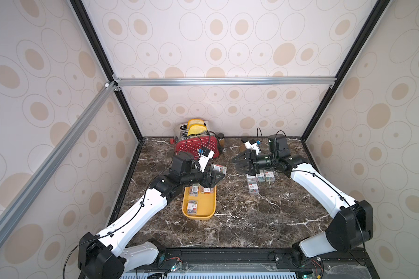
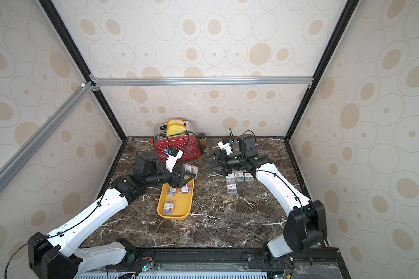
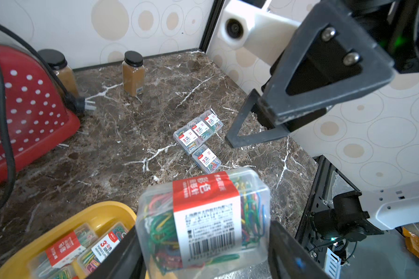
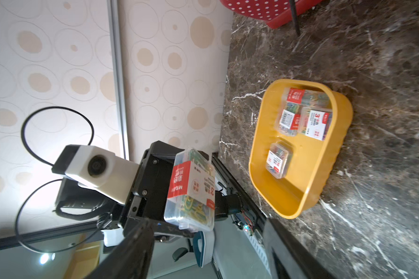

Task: Take the paper clips out of the storage box
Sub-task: Pick up the boxed paper clips from the storage box.

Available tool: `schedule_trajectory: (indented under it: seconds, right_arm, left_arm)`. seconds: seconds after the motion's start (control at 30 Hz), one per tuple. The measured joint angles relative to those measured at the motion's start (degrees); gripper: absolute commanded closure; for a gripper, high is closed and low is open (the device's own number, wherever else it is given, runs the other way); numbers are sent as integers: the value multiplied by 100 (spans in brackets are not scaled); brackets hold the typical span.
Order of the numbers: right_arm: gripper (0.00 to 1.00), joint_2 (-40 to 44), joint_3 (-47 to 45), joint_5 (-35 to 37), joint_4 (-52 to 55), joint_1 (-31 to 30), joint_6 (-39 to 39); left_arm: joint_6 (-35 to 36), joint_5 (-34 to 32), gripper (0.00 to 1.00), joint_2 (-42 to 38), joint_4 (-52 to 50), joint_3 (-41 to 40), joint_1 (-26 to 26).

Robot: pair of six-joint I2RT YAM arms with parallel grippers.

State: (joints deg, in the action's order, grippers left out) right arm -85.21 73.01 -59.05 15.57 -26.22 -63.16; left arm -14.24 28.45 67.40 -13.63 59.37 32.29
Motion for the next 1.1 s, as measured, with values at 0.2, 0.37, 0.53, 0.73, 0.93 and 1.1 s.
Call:
schedule_trajectory:
  seconds: [0.2,0.37,0.53,0.73,0.93,1.1]
  right_arm:
    - [16,0,-313,-306,-1276,0,-1283]
    - [1,0,-332,-428,-1834,0,-1823]
    - [0,0,-369,-527,-2151,-9,-2129]
    - [1,-22,-555,-560,-2647,-48,-2529]
    - [6,-166,-682,-566,-3320,-144,-3084]
    - [14,-282,-752,-555,-3926,-201,-3598]
  left_arm:
    - [372,46,63,105,330,122,33]
    - [595,59,64,219,680,208,118]
    - [787,63,64,391,901,352,201]
    - [942,61,64,472,1108,409,254]
    - [1069,59,64,546,1263,498,299]
    - [1137,52,63,597,1362,535,323]
